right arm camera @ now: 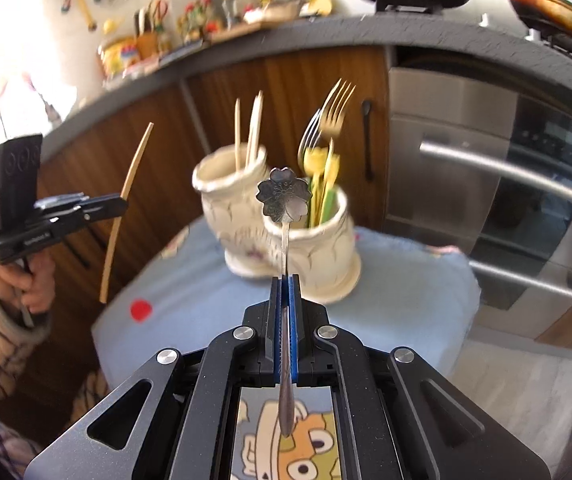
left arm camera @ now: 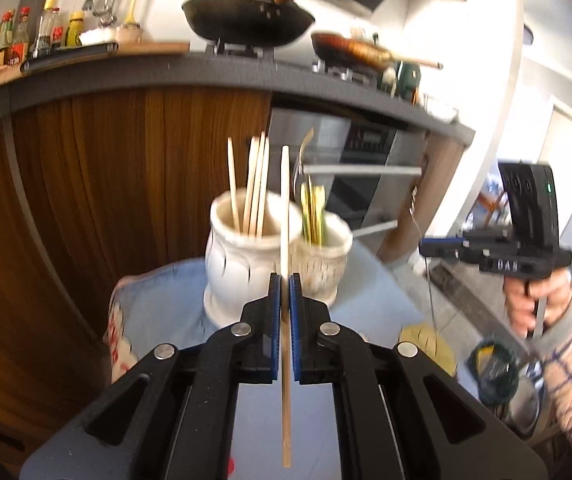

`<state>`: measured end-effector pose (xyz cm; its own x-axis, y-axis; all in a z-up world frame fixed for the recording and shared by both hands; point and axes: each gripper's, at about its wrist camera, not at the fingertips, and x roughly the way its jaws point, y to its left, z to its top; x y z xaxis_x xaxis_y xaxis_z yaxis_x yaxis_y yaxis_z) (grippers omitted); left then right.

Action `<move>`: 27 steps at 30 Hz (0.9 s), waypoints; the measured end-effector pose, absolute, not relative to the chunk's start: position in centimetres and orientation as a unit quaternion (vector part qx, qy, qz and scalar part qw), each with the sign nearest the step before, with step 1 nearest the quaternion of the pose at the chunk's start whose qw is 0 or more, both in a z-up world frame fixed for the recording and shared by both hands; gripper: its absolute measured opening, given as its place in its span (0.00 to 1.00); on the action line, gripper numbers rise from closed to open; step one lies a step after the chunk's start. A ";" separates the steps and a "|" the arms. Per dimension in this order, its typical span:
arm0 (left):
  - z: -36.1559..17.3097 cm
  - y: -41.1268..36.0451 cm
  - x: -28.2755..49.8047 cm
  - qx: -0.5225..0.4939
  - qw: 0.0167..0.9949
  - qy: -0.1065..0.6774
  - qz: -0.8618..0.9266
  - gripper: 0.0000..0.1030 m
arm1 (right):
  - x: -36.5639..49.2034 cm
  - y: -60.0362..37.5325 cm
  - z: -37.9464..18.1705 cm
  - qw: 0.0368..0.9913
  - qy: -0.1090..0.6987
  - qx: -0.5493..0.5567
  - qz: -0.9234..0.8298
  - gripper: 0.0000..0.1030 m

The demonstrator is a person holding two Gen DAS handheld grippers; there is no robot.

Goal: Organize utensils
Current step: 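Lower the chopstick into the large pot while the right tool lowers the spoon in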

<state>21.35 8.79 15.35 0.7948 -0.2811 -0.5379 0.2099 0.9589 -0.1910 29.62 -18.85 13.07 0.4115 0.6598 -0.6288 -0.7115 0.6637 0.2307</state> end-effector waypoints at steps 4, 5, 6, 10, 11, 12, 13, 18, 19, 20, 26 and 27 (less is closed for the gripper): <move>17.5 8.9 23.2 -0.077 0.955 0.258 -0.125 0.04 | 30.0 -18.6 14.3 0.845 0.339 -0.015 0.413 0.04; 17.9 8.9 23.6 -0.076 0.958 0.249 -0.122 0.04 | 30.3 -18.6 14.4 0.846 0.335 -0.011 0.415 0.04; 18.4 8.9 24.2 -0.077 0.961 0.238 -0.120 0.04 | 30.5 -18.4 14.8 0.848 0.327 -0.005 0.417 0.04; 20.0 9.3 26.3 -0.093 0.969 0.199 -0.110 0.04 | 31.2 -17.5 15.9 0.858 0.300 0.008 0.418 0.04; 20.3 9.5 26.8 -0.100 0.970 0.192 -0.109 0.04 | 31.5 -17.3 16.3 0.860 0.291 0.015 0.418 0.04; 20.5 9.5 27.2 -0.106 0.971 0.185 -0.109 0.04 | 31.7 -17.1 16.6 0.863 0.285 0.018 0.418 0.04; 20.6 9.6 27.6 -0.110 0.972 0.178 -0.109 0.04 | 32.1 -16.9 16.9 0.866 0.275 0.023 0.417 0.04; 21.0 9.1 29.3 -0.112 0.978 0.148 -0.096 0.04 | 33.9 -16.0 17.9 0.878 0.244 0.045 0.410 0.04; 20.9 8.9 29.5 -0.109 0.979 0.143 -0.092 0.04 | 34.3 -15.8 18.0 0.879 0.240 0.047 0.409 0.04; 20.9 8.7 29.9 -0.106 0.981 0.138 -0.088 0.04 | 34.7 -15.6 18.1 0.880 0.237 0.050 0.408 0.04; 19.9 8.3 31.6 -0.101 0.985 0.124 -0.071 0.04 | 36.3 -13.8 17.7 0.893 0.221 0.035 0.392 0.04; 19.5 8.2 31.9 -0.100 0.985 0.122 -0.067 0.04 | 36.4 -13.5 17.5 0.894 0.218 0.034 0.389 0.04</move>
<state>31.87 8.21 19.53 0.9613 -0.1562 -0.2270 0.1072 0.9709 -0.2142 36.44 -13.48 17.46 0.6023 0.7106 -0.3636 -0.6814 0.6950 0.2296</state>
